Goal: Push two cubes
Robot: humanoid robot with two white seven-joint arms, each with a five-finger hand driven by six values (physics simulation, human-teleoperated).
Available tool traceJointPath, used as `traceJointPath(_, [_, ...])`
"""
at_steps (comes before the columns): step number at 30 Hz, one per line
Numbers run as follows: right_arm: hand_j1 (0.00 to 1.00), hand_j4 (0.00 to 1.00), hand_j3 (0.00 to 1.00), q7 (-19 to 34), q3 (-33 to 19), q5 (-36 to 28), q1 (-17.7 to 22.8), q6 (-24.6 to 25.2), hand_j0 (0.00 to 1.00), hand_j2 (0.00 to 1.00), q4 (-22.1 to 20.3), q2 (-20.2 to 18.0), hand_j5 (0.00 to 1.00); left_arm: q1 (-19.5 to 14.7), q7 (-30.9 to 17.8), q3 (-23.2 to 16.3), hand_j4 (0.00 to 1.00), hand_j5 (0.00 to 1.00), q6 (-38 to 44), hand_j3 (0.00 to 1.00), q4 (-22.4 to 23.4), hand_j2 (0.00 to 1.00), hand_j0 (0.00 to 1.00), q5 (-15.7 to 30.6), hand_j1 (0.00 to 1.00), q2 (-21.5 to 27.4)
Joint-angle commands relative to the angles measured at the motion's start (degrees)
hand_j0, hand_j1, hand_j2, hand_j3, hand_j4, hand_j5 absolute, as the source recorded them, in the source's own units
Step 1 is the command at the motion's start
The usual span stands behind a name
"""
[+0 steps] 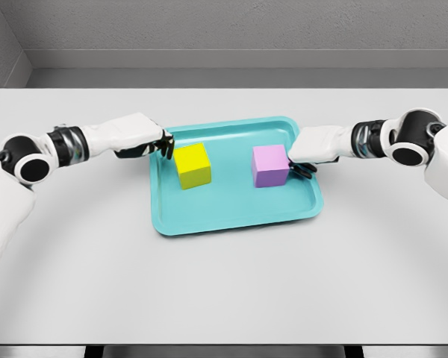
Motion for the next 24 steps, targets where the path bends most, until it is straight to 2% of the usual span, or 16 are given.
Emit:
traceJointPath(1, [0.12,0.12,0.12,0.0,0.0,-0.1,0.0,0.1,0.12,0.12,-0.1,0.1,0.12,0.0,0.0,0.0,0.37,0.37,0.2,0.37,0.6,0.37,0.37,0.3,0.37,-0.7])
traceJointPath(12, [0.12,0.12,0.12,0.0,0.0,-0.1,0.1,0.1,0.12,0.12,-0.2,1.2,0.12,0.0,0.0,-0.1,0.36,0.36,0.2,0.36,0.4,0.36,0.36,0.3,0.36,-2.6])
traceJointPath(24, [0.12,0.12,0.12,0.0,0.0,-0.1,0.0,1.5,0.12,0.12,0.5,1.3,0.12,0.7,0.0,0.3,0.35,0.35,0.2,0.35,0.1,0.35,0.35,2.0,0.35,0.7])
